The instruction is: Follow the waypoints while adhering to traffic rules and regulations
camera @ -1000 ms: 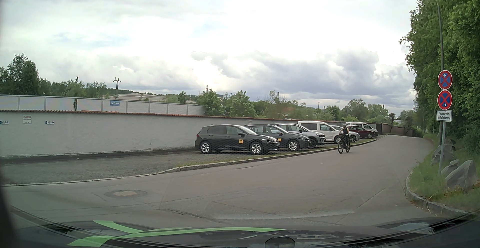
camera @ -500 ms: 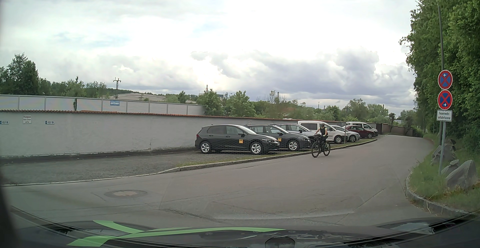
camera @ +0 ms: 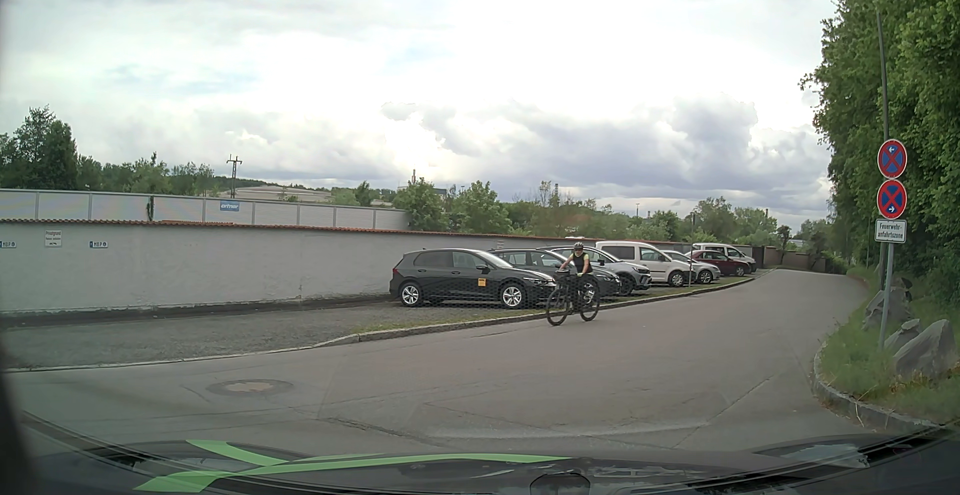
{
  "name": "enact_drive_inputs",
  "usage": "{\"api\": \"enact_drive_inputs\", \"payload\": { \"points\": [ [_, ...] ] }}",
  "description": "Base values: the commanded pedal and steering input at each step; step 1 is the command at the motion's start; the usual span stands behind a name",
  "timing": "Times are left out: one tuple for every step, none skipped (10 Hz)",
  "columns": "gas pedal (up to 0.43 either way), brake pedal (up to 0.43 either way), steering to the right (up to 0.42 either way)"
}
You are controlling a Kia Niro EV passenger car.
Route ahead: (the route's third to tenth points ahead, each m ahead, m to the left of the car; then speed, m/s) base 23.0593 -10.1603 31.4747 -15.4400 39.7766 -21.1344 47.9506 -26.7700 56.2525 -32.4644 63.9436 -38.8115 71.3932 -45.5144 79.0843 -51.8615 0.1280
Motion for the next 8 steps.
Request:
{"api": "enact_drive_inputs", "payload": {
  "points": [
    [0.000,0.055,-0.001],
    [0.000,0.049,-0.005],
    [0.000,0.043,-0.008],
    [0.000,0.043,-0.008],
    [0.000,0.043,-0.009],
    [0.000,0.030,-0.009],
    [0.000,0.030,-0.009],
    [0.000,0.024,-0.009]
  ]
}}
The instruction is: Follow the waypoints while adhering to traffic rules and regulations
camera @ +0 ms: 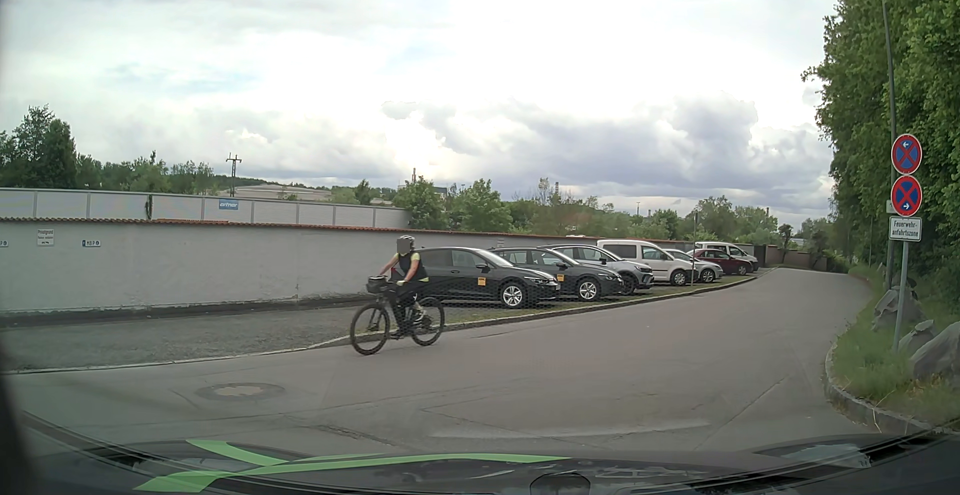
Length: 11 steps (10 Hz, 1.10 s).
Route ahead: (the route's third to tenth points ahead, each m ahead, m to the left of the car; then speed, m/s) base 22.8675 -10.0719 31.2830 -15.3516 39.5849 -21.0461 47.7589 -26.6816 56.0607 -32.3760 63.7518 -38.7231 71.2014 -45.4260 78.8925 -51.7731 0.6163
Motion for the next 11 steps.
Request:
{"api": "enact_drive_inputs", "payload": {
  "points": [
    [0.000,0.018,-0.009],
    [0.000,0.018,-0.009],
    [0.000,0.018,-0.009],
    [0.000,0.012,-0.009],
    [0.000,0.012,-0.008],
    [0.000,0.006,-0.006],
    [0.000,0.006,-0.005],
    [0.000,0.006,-0.001],
    [0.000,0.000,0.002],
    [0.000,0.000,0.006],
    [0.000,0.000,0.010]
  ]
}}
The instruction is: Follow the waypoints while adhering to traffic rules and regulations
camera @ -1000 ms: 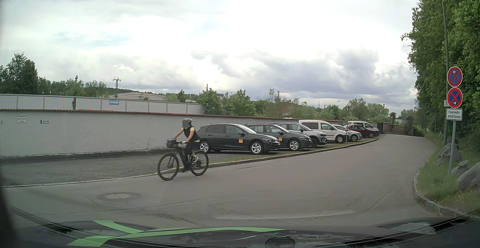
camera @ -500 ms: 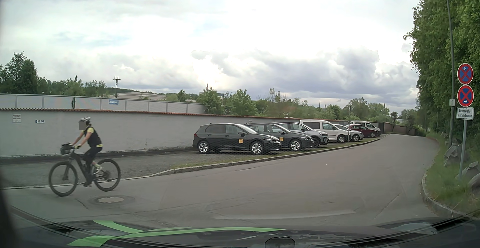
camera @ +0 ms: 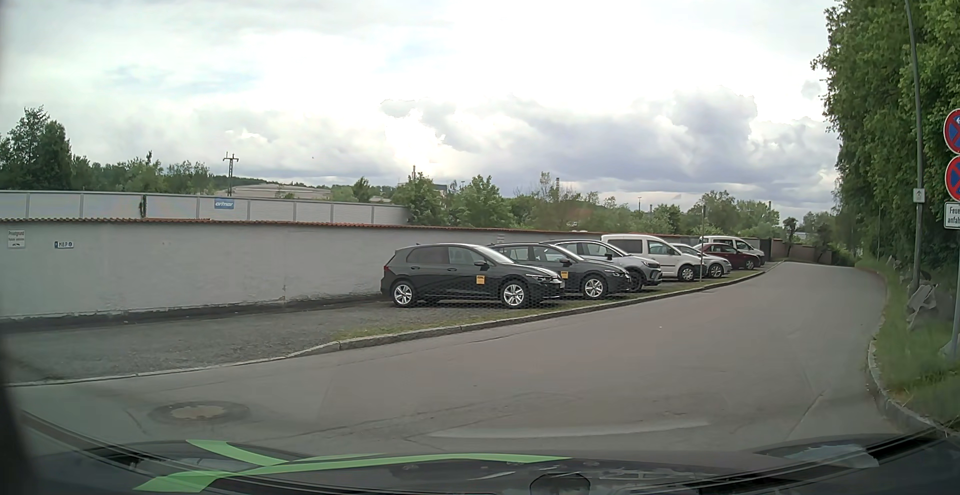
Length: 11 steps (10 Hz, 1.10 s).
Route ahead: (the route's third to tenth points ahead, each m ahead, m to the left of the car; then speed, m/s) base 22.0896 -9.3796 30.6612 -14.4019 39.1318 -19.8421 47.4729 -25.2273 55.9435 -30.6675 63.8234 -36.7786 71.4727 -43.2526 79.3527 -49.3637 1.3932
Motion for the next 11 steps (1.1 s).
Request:
{"api": "enact_drive_inputs", "payload": {
  "points": [
    [0.000,0.000,0.021],
    [0.000,0.000,0.032],
    [0.000,0.000,0.041],
    [0.000,0.000,0.045],
    [0.000,0.000,0.054],
    [0.000,0.000,0.066],
    [0.000,0.000,0.076],
    [0.000,0.000,0.088],
    [0.000,0.000,0.099],
    [0.000,0.000,0.106],
    [0.000,0.000,0.111]
  ]
}}
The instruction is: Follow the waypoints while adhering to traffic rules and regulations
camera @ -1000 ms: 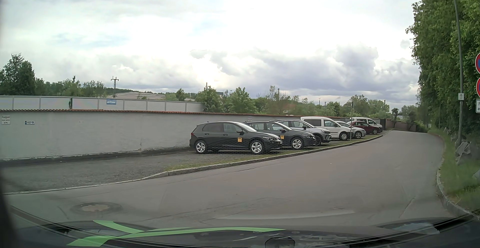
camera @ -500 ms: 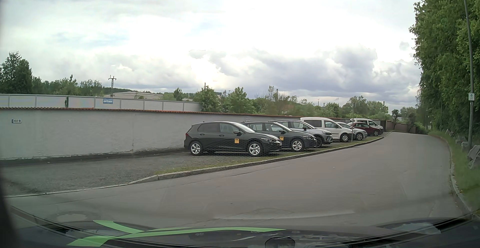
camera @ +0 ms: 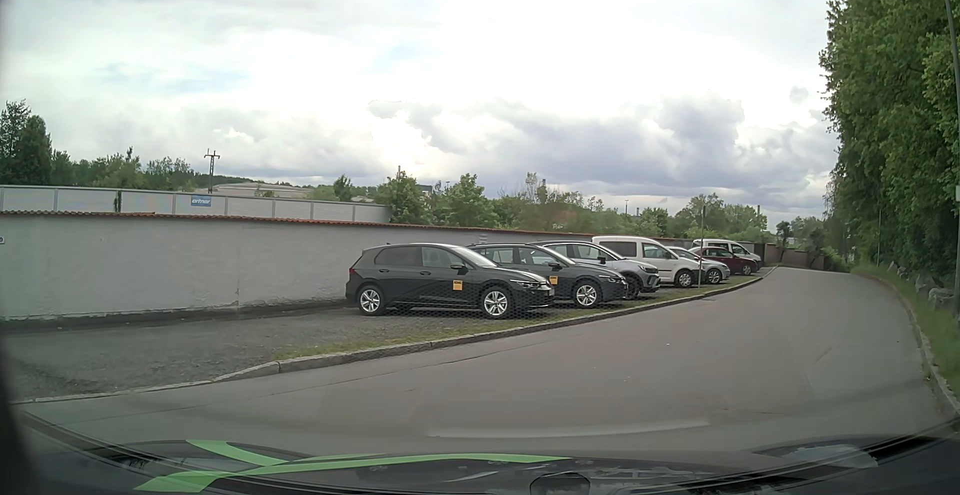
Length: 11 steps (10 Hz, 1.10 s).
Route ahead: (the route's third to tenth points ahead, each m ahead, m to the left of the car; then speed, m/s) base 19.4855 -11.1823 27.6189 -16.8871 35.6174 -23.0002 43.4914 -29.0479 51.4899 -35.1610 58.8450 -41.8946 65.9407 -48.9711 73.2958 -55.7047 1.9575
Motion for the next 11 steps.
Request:
{"api": "enact_drive_inputs", "payload": {
  "points": [
    [0.000,0.000,0.117],
    [0.000,0.000,0.119],
    [0.000,0.000,0.119],
    [0.000,0.000,0.120],
    [0.000,0.000,0.120],
    [0.000,0.000,0.119],
    [0.000,0.000,0.120],
    [0.000,0.000,0.120],
    [0.000,0.000,0.122],
    [0.000,0.000,0.128],
    [0.000,0.000,0.137]
  ]
}}
